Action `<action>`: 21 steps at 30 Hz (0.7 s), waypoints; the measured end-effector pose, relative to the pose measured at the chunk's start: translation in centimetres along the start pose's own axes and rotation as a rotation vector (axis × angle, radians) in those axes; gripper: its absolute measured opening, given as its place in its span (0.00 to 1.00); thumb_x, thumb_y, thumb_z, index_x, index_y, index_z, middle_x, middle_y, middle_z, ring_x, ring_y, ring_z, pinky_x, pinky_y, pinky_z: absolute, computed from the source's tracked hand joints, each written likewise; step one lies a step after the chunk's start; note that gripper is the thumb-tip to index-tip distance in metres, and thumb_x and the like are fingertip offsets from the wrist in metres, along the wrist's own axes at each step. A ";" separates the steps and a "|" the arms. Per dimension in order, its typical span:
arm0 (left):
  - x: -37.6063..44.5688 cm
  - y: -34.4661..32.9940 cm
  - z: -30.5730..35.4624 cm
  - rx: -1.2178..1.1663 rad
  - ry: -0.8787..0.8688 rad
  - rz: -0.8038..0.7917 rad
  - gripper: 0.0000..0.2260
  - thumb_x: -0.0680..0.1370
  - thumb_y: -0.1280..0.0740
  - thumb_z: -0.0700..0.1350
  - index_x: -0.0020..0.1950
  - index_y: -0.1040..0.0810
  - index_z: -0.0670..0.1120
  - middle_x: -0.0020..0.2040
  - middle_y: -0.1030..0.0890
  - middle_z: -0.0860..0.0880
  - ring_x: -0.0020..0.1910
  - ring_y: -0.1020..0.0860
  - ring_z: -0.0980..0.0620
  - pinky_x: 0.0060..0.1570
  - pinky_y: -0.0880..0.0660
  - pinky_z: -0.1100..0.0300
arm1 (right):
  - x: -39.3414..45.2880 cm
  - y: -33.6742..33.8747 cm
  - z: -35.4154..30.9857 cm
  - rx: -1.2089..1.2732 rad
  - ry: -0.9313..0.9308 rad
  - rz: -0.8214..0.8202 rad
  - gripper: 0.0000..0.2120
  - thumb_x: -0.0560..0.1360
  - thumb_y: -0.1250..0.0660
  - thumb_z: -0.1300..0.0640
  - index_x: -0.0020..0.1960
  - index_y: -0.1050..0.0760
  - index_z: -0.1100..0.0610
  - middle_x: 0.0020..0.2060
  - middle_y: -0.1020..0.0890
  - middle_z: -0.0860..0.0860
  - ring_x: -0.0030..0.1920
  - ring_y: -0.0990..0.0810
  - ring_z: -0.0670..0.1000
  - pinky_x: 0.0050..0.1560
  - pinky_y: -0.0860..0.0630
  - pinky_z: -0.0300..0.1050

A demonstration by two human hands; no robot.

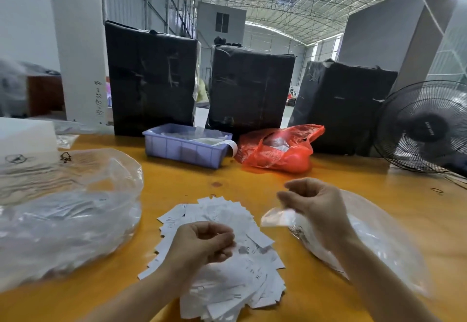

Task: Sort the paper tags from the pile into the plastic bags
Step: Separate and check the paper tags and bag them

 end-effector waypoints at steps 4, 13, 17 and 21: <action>0.2 0.5 0.2 -0.047 -0.027 0.041 0.04 0.71 0.28 0.38 0.42 0.16 0.38 0.36 0.17 0.39 0.28 0.21 0.52 0.28 0.25 0.65 | 2.4 7.4 -1.4 -0.312 0.078 0.192 0.09 0.64 0.24 0.67 0.40 0.21 0.58 0.33 0.18 0.58 0.33 0.18 0.53 0.35 0.18 0.42; 0.5 3.1 1.5 -0.076 -0.139 0.223 0.08 0.67 0.26 0.42 0.42 0.16 0.37 0.40 0.15 0.41 0.36 0.19 0.52 0.37 0.22 0.65 | 3.3 10.6 6.6 -1.442 -0.225 -0.150 0.05 0.70 0.28 0.60 0.46 0.19 0.56 0.43 0.18 0.49 0.42 0.21 0.47 0.44 0.24 0.40; 0.7 3.5 1.3 -0.069 -0.132 0.241 0.09 0.65 0.25 0.42 0.40 0.17 0.38 0.33 0.17 0.45 0.36 0.22 0.51 0.40 0.24 0.62 | 2.9 9.7 -0.4 -1.589 -0.006 0.233 0.08 0.74 0.38 0.63 0.49 0.21 0.56 0.45 0.18 0.56 0.44 0.20 0.58 0.37 0.28 0.44; 0.5 2.3 1.4 -0.048 -0.124 0.154 0.13 0.62 0.25 0.45 0.41 0.17 0.37 0.33 0.18 0.45 0.33 0.22 0.53 0.37 0.25 0.62 | -0.9 1.5 -5.7 -0.933 0.527 0.129 0.06 0.72 0.31 0.66 0.45 0.17 0.58 0.36 0.16 0.52 0.35 0.18 0.51 0.36 0.23 0.39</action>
Point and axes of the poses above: each hand's wrist, its own x-axis towards the middle knuckle, its own y-axis out of the back of the hand, z = x × y, the point moved 9 cm from there along x, towards the middle knuckle
